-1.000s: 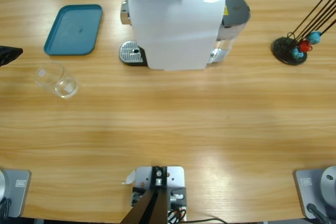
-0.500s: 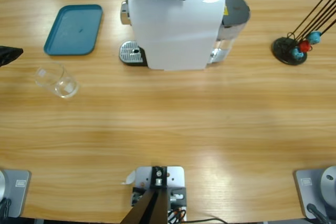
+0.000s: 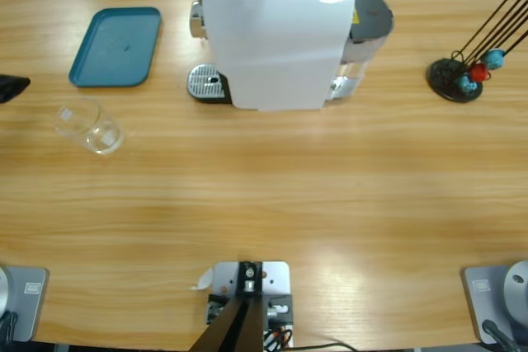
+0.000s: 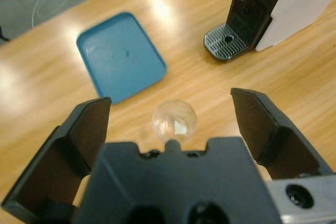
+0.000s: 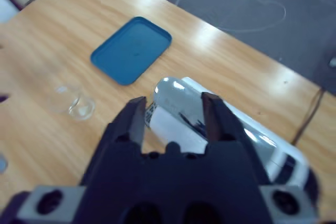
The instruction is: Pour coffee
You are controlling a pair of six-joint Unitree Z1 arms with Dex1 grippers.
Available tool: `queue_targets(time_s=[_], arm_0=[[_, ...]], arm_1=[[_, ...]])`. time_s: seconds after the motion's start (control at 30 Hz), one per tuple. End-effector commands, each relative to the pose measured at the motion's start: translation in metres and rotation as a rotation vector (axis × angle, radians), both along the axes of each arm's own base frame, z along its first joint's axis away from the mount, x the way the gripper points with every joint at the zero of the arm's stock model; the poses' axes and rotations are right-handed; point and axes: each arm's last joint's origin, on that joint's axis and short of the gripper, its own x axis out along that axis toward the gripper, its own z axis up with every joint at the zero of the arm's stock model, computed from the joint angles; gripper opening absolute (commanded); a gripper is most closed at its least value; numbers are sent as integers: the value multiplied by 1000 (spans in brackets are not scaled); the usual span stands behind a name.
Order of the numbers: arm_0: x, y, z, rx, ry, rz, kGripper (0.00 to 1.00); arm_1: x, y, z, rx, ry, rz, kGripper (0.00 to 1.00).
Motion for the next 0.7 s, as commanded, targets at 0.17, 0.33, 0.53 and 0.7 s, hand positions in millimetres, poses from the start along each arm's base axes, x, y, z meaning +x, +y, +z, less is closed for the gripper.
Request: queue_targets(time_s=[0.17, 0.33, 0.53, 0.7], arm_0=[[-3, 8, -48, -51, 184, 239, 1000], [-4, 7, -72, -86, 233, 262, 1000], [-5, -14, -86, -9, 209, 149, 1000], [-1, -25, -101, 25, 187, 182, 999]], arm_1=[[-116, -154, -33, -106, 76, 10, 1000], [-122, -174, -57, -152, 105, -111, 1000], [-118, -175, -74, -207, 110, -190, 1000], [-117, -172, -80, -213, 122, -202, 1000]])
